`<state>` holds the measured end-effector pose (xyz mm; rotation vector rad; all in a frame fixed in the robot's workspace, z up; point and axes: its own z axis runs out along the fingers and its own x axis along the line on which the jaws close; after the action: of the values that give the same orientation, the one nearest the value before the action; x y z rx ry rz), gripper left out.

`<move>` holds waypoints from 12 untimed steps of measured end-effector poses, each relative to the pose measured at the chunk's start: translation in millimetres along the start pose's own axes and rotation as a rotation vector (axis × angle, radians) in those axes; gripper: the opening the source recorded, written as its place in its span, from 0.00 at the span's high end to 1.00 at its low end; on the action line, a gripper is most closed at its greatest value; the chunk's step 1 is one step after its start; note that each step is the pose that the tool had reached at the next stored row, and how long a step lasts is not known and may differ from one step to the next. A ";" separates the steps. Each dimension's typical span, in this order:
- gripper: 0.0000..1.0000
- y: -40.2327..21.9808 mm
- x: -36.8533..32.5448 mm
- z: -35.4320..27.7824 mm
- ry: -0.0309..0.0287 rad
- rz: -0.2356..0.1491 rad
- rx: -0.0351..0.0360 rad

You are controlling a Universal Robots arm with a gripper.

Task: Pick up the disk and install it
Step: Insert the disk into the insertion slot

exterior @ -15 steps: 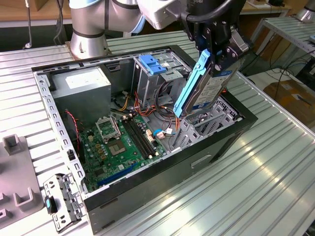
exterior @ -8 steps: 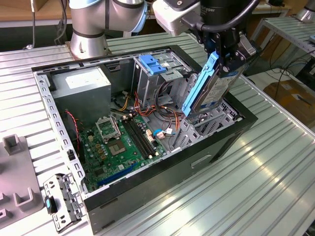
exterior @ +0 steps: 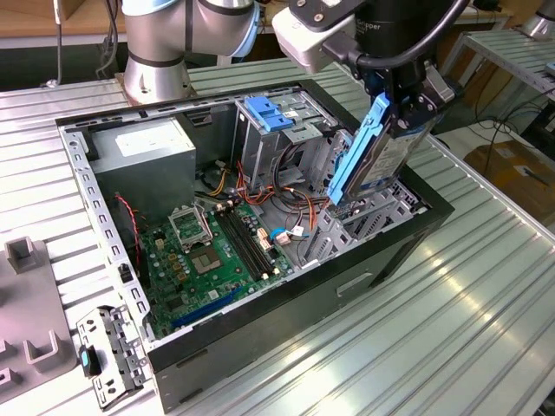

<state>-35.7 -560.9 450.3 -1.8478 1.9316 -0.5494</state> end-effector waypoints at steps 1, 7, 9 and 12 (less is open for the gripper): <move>0.63 0.7 0.2 1.1 -0.0002 0.000 0.0040; 0.63 4.0 0.5 6.3 -0.0009 0.000 0.0193; 0.63 5.8 0.5 8.9 -0.0009 0.000 0.0207; 0.63 9.2 0.6 14.1 -0.0003 -0.001 0.0292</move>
<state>-35.7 -561.2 433.5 -1.8305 1.9129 -0.5745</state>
